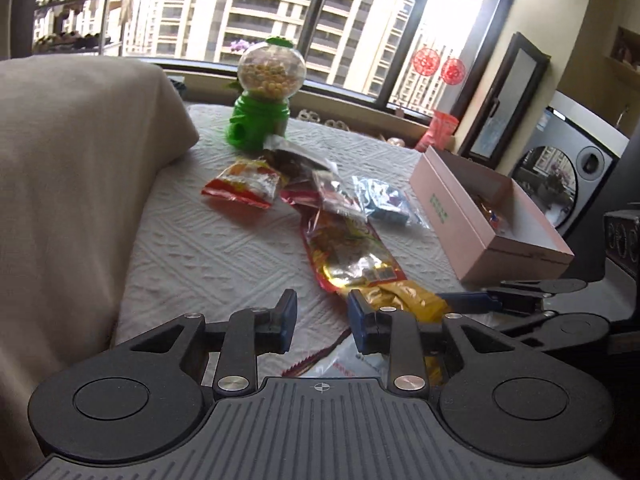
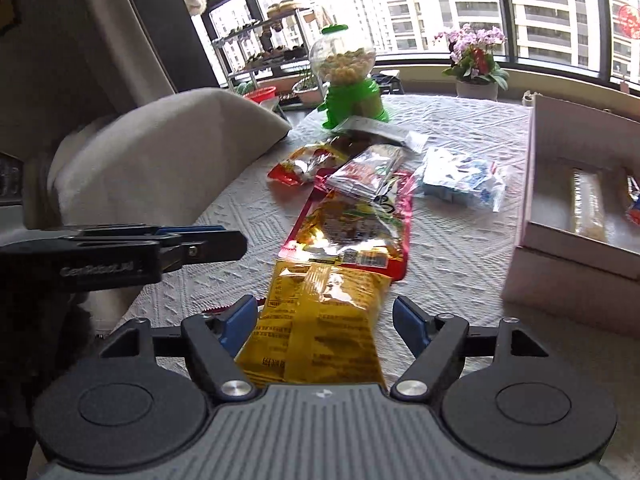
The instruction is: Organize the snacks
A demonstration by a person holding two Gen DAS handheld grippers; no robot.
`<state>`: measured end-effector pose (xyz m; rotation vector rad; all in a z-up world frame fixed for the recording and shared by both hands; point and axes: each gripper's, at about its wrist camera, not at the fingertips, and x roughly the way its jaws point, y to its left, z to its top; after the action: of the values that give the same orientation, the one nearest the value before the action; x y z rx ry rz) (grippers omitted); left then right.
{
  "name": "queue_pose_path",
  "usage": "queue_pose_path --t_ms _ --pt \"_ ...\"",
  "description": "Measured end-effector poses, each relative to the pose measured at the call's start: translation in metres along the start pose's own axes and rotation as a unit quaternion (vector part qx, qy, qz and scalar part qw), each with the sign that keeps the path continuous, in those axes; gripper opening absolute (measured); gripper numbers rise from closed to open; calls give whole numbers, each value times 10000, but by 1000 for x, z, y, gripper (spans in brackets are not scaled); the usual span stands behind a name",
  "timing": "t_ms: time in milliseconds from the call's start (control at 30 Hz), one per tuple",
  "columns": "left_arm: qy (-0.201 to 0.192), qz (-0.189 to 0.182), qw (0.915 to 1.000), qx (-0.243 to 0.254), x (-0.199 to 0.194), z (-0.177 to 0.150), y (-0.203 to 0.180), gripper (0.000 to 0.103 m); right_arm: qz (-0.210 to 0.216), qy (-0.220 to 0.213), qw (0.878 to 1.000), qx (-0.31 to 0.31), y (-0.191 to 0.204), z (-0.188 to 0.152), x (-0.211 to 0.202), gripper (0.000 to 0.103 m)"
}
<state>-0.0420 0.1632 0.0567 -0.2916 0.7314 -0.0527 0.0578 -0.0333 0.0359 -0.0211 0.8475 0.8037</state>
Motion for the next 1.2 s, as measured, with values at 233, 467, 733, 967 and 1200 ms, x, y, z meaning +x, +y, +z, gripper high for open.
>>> queue_pose_path --t_ms 233,467,733,967,1200 --pt "702 -338 9945 -701 -3 -41 21 32 -740 -28 9965 -386 -1 -21 -17 64" --pt "356 -393 9977 -413 30 -23 -4 32 -1418 -71 9876 -666 -27 -70 -61 68" --pt "-190 116 9962 847 37 -17 -55 33 -1453 -420 9880 -312 -42 -92 -67 81" --pt "-102 -86 9886 1500 11 -22 -90 33 -1429 -558 9882 -52 -51 -94 -71 83" --pt "303 78 9597 2792 47 -51 -137 47 -1638 -863 9801 711 -70 -96 -84 83"
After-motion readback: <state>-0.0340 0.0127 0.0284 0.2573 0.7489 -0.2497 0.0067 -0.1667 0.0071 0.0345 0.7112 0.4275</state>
